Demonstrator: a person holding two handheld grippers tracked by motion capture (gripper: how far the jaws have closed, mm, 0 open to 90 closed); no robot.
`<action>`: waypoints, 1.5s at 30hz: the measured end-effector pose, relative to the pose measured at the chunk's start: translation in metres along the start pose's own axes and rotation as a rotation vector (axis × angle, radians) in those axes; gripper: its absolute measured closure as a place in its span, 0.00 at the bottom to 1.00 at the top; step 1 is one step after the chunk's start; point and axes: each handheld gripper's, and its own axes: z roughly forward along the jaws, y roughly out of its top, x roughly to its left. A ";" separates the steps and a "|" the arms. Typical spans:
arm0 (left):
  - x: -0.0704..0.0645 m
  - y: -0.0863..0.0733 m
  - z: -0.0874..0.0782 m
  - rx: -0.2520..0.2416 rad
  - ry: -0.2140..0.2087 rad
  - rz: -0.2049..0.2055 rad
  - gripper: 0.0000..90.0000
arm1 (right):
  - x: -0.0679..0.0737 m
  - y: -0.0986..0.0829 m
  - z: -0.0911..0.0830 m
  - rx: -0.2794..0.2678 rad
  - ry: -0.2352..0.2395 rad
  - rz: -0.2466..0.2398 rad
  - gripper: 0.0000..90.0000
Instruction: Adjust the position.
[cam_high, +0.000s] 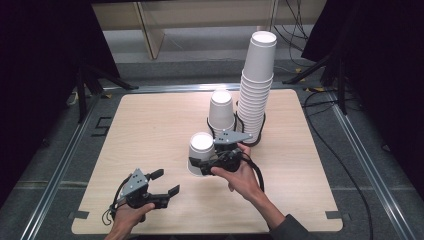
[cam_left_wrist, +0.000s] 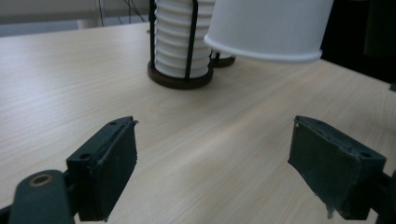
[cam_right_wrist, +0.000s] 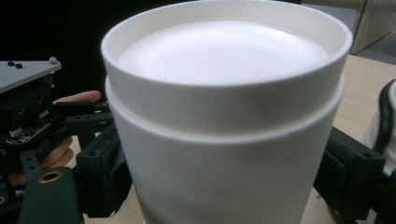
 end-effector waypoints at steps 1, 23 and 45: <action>-0.003 0.000 0.003 -0.033 -0.029 0.008 0.16 | 0.003 0.000 0.000 0.014 0.005 0.004 0.19; -0.023 0.006 0.026 -0.084 -0.054 0.048 0.13 | 0.020 -0.006 0.021 0.023 0.092 -0.024 0.20; -0.025 0.005 0.034 -0.094 -0.038 0.008 0.02 | 0.034 -0.011 0.031 0.009 0.153 -0.010 0.20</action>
